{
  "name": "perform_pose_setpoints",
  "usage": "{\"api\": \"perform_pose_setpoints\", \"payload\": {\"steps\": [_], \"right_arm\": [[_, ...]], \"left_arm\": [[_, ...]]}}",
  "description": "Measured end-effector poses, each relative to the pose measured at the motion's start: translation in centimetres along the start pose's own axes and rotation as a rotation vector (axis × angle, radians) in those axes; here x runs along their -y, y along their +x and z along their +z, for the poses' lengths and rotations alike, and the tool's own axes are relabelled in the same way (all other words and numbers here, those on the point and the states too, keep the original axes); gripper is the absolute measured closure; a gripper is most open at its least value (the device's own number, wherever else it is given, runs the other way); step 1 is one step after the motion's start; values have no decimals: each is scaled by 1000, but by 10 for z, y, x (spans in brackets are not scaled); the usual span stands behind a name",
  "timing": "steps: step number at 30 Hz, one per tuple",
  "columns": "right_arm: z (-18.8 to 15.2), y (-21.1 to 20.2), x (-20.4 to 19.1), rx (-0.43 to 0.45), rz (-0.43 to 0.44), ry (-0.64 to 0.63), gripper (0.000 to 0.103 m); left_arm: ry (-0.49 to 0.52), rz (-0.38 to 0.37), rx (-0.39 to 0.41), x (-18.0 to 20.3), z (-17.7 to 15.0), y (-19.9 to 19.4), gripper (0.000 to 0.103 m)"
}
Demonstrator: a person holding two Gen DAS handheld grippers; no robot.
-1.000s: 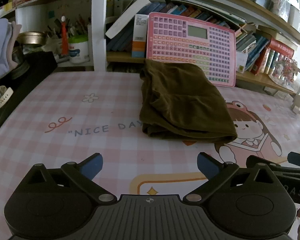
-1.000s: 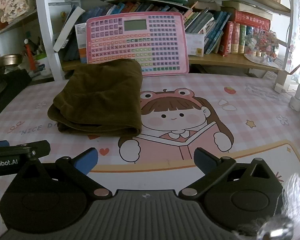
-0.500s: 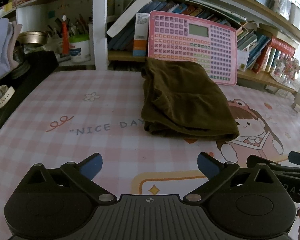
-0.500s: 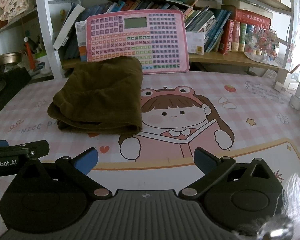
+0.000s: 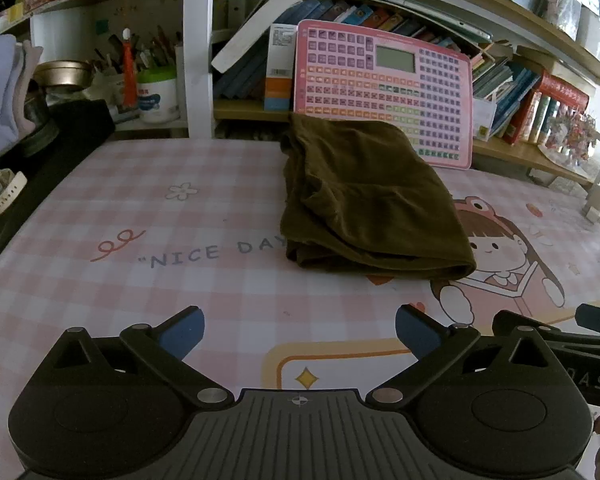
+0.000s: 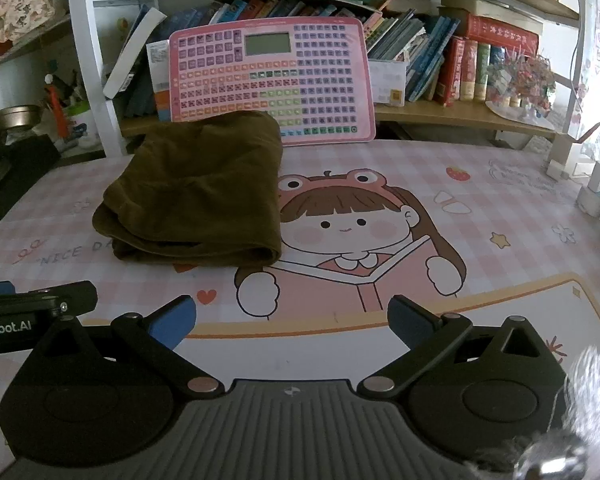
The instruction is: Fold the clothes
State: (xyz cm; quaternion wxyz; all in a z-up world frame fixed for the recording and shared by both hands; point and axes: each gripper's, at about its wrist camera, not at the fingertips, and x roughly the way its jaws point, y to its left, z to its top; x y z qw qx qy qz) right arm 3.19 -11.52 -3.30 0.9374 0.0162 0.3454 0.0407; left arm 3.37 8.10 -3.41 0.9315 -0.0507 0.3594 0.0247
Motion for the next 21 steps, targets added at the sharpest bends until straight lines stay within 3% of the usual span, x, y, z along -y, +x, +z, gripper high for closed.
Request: {"api": "perform_pose_setpoints", "payload": {"steps": [21], "right_arm": [[-1, 1, 1, -11, -1, 3, 0]], "left_arm": [[-5, -2, -15, 0, -1, 2, 0]]}}
